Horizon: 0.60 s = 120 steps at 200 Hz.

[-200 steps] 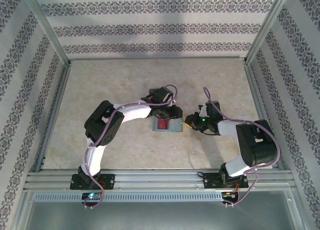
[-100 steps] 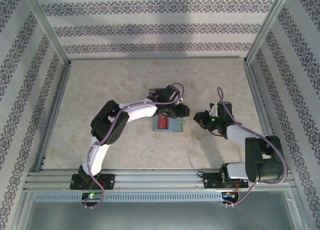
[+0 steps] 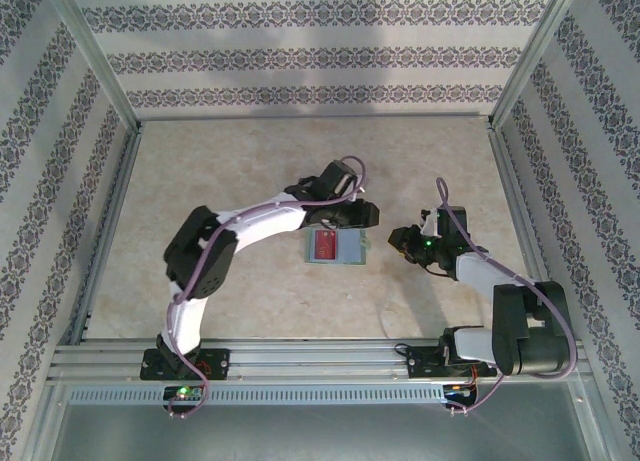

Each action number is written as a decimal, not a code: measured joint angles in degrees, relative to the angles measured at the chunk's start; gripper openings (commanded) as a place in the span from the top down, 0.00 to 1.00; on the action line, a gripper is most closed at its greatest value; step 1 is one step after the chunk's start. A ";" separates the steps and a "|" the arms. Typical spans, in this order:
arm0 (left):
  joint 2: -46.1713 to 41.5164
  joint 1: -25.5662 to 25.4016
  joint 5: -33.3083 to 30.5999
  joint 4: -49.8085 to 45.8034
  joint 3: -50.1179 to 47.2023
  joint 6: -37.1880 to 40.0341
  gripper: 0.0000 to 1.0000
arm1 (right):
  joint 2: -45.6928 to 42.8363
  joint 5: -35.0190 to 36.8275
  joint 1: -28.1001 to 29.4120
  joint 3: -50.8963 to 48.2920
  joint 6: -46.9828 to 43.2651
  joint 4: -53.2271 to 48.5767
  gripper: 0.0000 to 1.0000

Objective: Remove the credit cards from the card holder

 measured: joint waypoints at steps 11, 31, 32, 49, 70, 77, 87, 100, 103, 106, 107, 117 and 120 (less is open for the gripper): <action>-5.20 0.87 -1.16 -0.22 -3.39 0.48 0.61 | -0.46 -0.59 0.02 0.68 -0.50 -0.96 0.74; -13.94 3.85 -2.86 -0.09 -10.93 0.96 0.63 | -1.03 -1.57 0.74 2.58 -1.05 -2.36 0.75; -14.23 3.96 -2.93 -0.09 -11.23 0.96 0.63 | -1.03 -1.60 0.81 2.67 -1.09 -2.38 0.75; -19.89 7.74 -3.41 0.46 -19.19 0.55 0.67 | -1.01 -2.14 3.08 4.57 -1.16 -3.02 0.75; -23.04 12.20 -3.10 1.60 -28.57 -0.92 0.70 | -0.31 -2.25 7.58 7.02 -1.25 -3.39 0.75; -23.58 13.35 -2.86 1.86 -31.32 -1.49 0.71 | 0.35 -2.23 9.09 7.93 -1.22 -3.37 0.75; -24.09 14.47 -2.27 1.99 -34.38 -2.08 0.73 | 1.40 -2.01 11.04 9.14 -1.20 -3.34 0.75; -24.41 15.41 -1.14 2.16 -36.70 -2.93 0.77 | 3.65 -1.46 13.73 11.06 -1.03 -3.34 0.75; -24.41 15.43 -0.79 2.43 -37.00 -3.32 0.78 | 4.26 -1.38 14.34 11.50 -1.03 -3.26 0.75; -24.44 15.56 -0.46 2.71 -37.29 -3.32 0.79 | 4.92 -1.16 15.08 12.02 -1.01 -3.28 0.75; -24.44 15.61 -0.37 2.78 -37.33 -3.39 0.79 | 5.05 -1.11 15.19 12.13 -1.01 -3.28 0.75; -24.41 15.74 0.85 4.07 -37.86 -4.13 0.83 | 7.23 -0.79 17.29 13.66 -0.98 -3.06 0.75; -24.41 15.74 1.25 4.44 -37.90 -4.20 0.83 | 7.80 -0.70 17.81 14.05 -0.96 -2.95 0.75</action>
